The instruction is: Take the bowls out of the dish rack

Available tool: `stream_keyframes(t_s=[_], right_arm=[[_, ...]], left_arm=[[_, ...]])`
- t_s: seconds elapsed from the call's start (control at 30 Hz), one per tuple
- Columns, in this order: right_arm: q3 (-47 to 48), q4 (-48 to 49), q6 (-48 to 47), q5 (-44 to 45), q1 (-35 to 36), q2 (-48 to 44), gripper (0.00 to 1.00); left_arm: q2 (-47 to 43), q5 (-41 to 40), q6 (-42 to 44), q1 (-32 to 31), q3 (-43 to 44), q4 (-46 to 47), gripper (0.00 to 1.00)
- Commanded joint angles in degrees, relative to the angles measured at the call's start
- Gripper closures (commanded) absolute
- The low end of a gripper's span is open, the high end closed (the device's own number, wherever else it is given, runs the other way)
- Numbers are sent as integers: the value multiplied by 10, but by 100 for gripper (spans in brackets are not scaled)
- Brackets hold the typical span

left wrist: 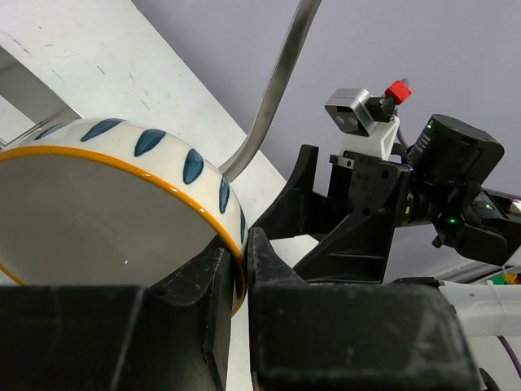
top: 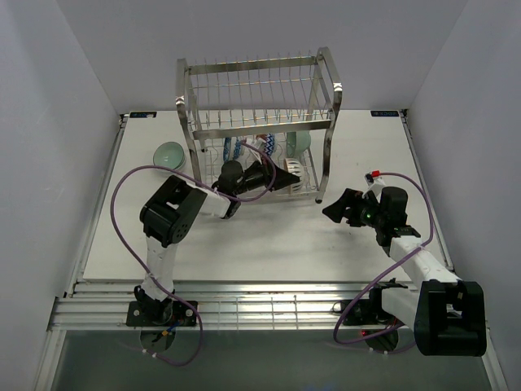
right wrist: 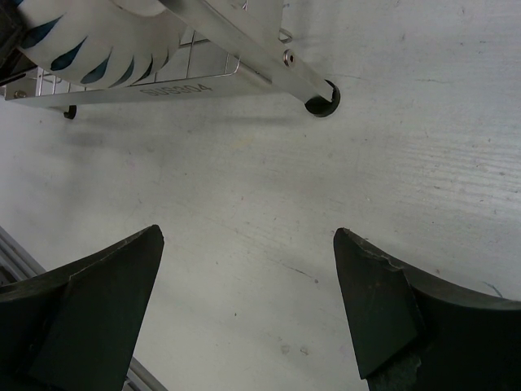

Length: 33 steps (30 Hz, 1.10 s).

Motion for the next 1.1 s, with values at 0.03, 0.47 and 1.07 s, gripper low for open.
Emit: stream_keyframes(t_s=[0.03, 0.47, 1.07], right_arm=[[0, 18, -6, -1, 4, 2, 9], [-4, 21, -6, -4, 3, -3, 9], [-4, 21, -7, -5, 4, -11, 9]], left_arm=[[-27, 6, -13, 0, 7, 50, 100], [-41, -25, -178, -2, -3, 136, 100], [-208, -51, -204, -58, -160, 58, 100]])
